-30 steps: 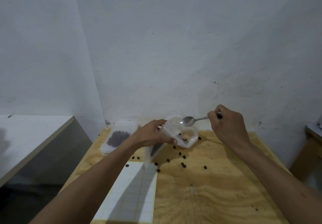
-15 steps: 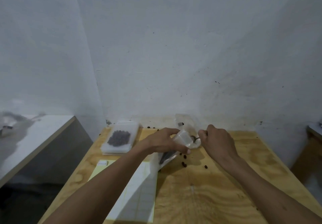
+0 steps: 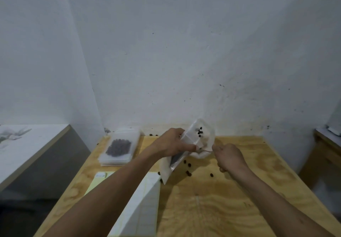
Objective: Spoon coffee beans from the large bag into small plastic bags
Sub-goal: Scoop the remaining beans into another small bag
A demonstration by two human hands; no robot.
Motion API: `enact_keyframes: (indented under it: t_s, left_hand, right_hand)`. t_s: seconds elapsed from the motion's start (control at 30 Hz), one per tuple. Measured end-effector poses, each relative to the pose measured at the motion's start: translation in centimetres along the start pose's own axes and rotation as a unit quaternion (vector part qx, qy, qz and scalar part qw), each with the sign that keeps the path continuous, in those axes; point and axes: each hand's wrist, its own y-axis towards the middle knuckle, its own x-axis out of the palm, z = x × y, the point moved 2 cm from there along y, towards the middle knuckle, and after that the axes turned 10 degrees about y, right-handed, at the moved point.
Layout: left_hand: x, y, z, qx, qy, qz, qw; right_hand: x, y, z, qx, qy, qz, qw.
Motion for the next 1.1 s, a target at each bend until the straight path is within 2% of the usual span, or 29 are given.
enact_keyframes:
  t_s: [0.23,0.43,0.67,0.8,1.1]
  left_hand:
    - [-0.8,-0.3,-0.9,-0.043,-0.051,-0.014,0.998]
    - [-0.3,-0.2,-1.1,-0.031,-0.053,-0.025,0.998]
    - [-0.6,0.1,-1.9,-0.056,-0.088,-0.026,0.994]
    - [-0.7,0.3,-2.2,-0.062,-0.041,-0.009,0.997]
    - [-1.5,-0.4,-2.6,0.005,0.069,-0.030,0.997]
  right_hand:
    - [0.3,0.1,1.0,0.043,0.053,0.011,0.998]
    - [0.4,0.1,1.4,0.032,0.052,-0.003,0.998]
    - [0.3,-0.5,1.7,0.009,0.123,-0.029,0.992]
    - [-0.8,-0.3,1.4,-0.019,0.125,-0.018,0.992]
    - [-5.2,-0.5,-1.7,-0.085,0.148,-0.030,0.985]
